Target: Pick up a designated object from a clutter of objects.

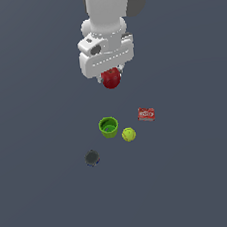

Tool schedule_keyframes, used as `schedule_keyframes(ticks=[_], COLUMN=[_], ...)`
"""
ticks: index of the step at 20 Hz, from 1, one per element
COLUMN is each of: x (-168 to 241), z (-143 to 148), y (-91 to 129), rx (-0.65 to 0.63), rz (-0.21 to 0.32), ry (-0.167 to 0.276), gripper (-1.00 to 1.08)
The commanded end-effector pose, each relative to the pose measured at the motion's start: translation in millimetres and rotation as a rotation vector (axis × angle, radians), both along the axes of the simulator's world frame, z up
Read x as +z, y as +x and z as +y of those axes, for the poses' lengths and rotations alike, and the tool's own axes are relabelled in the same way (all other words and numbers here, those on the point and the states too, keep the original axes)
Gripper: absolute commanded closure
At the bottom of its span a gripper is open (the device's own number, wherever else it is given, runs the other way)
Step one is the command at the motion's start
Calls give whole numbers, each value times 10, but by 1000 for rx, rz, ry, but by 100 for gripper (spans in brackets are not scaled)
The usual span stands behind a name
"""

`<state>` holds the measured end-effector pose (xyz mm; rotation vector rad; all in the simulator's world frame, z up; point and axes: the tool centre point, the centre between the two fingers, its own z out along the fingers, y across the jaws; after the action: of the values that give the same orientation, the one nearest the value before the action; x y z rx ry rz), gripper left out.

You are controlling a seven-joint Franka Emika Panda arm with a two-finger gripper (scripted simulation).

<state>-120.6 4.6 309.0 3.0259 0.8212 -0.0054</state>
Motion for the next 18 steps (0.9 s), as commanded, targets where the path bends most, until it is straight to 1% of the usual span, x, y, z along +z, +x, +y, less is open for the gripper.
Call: schedule_keyframes(ticks=[1, 10, 14, 18], x=[229, 929, 1141, 1275], z=[196, 816, 1002, 1117], y=[-40, -135, -152, -157], rx=[0, 2, 2, 2], rz=[-1, -1, -1, -1], ry=[0, 4, 5, 6], gripper=[108, 108, 108, 108])
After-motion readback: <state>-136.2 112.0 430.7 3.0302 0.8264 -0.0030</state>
